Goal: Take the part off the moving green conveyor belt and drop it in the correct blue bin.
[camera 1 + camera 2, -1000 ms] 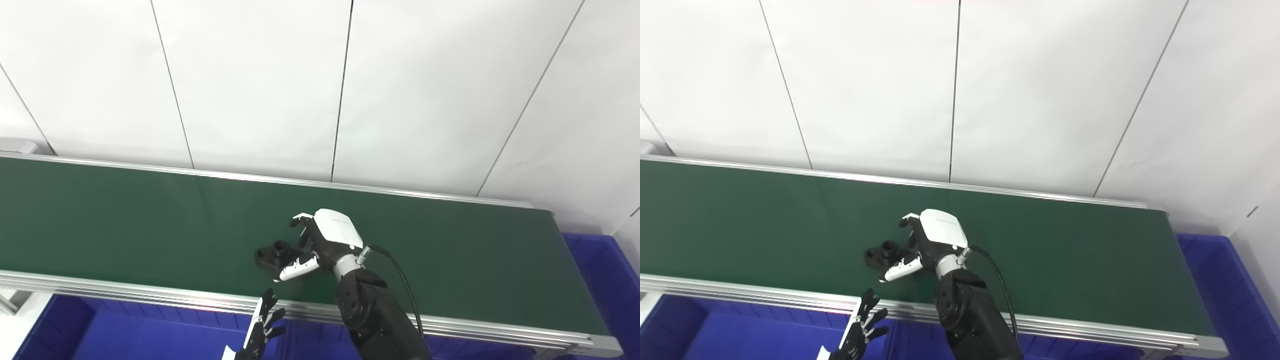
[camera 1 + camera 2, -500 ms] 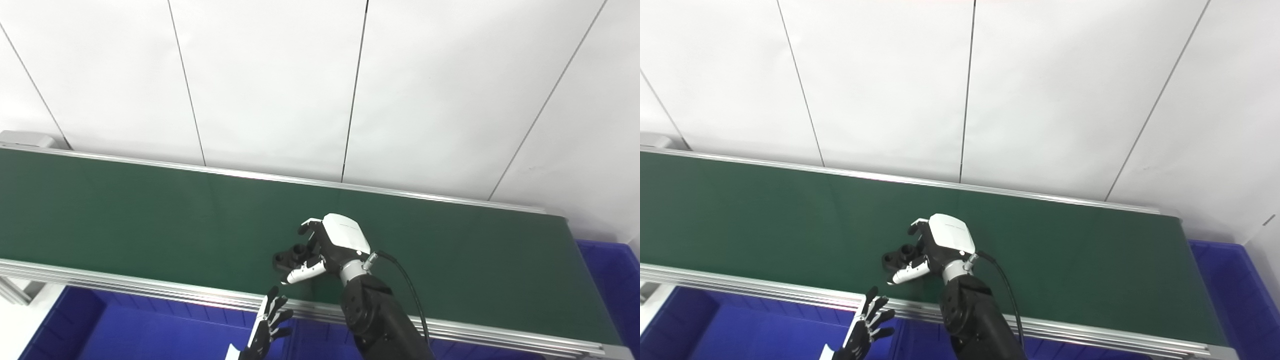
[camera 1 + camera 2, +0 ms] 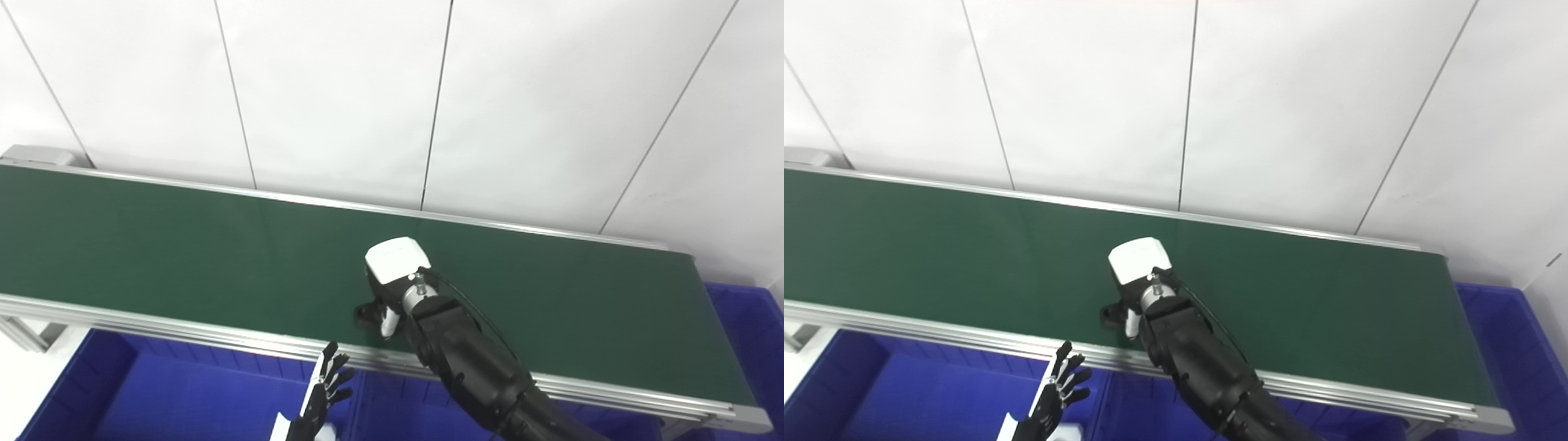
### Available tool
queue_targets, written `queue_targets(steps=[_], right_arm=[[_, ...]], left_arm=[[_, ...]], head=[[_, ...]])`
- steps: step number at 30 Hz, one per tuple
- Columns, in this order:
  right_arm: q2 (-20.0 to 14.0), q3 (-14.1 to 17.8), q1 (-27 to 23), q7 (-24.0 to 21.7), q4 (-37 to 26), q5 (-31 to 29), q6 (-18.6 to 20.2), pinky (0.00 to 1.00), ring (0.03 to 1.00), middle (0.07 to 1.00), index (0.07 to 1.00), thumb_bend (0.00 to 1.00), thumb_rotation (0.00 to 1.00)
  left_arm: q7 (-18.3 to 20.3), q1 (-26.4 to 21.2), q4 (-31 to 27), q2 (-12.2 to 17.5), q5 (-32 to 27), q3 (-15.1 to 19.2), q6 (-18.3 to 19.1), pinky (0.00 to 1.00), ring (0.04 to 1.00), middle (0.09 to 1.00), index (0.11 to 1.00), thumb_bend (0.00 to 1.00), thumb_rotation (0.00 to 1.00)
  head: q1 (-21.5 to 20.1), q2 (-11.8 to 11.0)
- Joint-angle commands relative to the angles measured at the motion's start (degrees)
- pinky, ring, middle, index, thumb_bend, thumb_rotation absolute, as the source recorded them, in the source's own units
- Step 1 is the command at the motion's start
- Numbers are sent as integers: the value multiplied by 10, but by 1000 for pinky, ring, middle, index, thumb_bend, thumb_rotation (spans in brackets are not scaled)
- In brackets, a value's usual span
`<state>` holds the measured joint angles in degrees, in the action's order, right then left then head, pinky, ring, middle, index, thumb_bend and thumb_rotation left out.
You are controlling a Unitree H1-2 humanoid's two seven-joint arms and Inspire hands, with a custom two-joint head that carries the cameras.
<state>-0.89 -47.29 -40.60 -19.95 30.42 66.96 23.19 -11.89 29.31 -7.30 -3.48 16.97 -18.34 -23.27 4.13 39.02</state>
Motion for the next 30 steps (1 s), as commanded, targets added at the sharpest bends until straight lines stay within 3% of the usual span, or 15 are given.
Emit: queue_targets(steps=[1, 9, 15, 24, 30], right_arm=[[-39, -4, 45, -54, 34, 13, 34, 76, 150, 469, 490, 532, 0], [-46, 17, 50, -60, 16, 5, 35, 104, 179, 470, 492, 530, 0], [-52, 47, 58, -60, -31, -17, 33, 107, 187, 470, 493, 530, 0], [-63, 104, 59, -134, -157, 16, 37, 181, 282, 475, 493, 529, 0], [-94, 114, 59, -168, -241, 61, 34, 132, 221, 470, 491, 532, 0]], left_arm=[[-1, 29, -37, -109, -16, -95, -6, 815, 891, 954, 1000, 891, 789], [2, 25, -34, -108, -21, -93, 1, 816, 896, 958, 1000, 876, 786], [2, 22, -35, -107, -25, -91, 6, 817, 895, 958, 1000, 859, 787], [10, 18, -39, -94, -31, -83, 14, 821, 898, 965, 1000, 838, 805], [21, 17, -47, -84, -47, -80, 20, 827, 900, 968, 1000, 828, 805]], head=[[0, -1], [-6, -2], [-14, -2], [-28, -4], [-40, -2]])
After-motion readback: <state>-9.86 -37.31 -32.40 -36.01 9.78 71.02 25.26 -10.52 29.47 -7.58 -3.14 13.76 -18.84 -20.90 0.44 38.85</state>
